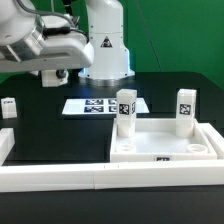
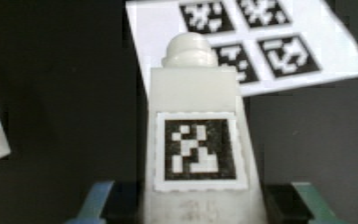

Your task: Assemble square table

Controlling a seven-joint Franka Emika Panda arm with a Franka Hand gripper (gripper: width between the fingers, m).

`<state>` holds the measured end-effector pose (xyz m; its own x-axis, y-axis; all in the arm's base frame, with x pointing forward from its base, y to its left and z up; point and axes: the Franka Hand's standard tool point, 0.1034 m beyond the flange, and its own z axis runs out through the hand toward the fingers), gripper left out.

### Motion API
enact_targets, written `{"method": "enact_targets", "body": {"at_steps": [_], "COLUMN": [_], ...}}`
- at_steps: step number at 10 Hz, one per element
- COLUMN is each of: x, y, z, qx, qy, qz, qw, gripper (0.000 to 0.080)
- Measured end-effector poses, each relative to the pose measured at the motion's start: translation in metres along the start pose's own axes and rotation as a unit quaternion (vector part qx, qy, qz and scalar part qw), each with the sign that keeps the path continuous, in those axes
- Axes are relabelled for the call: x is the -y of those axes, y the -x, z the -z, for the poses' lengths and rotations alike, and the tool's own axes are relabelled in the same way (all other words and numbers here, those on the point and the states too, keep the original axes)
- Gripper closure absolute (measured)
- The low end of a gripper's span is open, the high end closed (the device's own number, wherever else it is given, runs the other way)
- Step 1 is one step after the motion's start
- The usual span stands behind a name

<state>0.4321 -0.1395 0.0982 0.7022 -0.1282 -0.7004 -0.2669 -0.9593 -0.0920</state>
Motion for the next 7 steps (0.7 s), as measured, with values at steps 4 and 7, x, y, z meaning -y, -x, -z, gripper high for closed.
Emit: {"method": "enact_targets", "body": {"at_steps": [4, 7], "x": [0.023, 0.124], "y": [-0.006, -0.006], "z": [0.021, 0.093], "qx": [-0.143, -0.27], "qy": [0.016, 0.037], "qz": [-0.01, -0.007], "qw": [0.99, 0.962], "gripper": [0.0509, 0.0509]}}
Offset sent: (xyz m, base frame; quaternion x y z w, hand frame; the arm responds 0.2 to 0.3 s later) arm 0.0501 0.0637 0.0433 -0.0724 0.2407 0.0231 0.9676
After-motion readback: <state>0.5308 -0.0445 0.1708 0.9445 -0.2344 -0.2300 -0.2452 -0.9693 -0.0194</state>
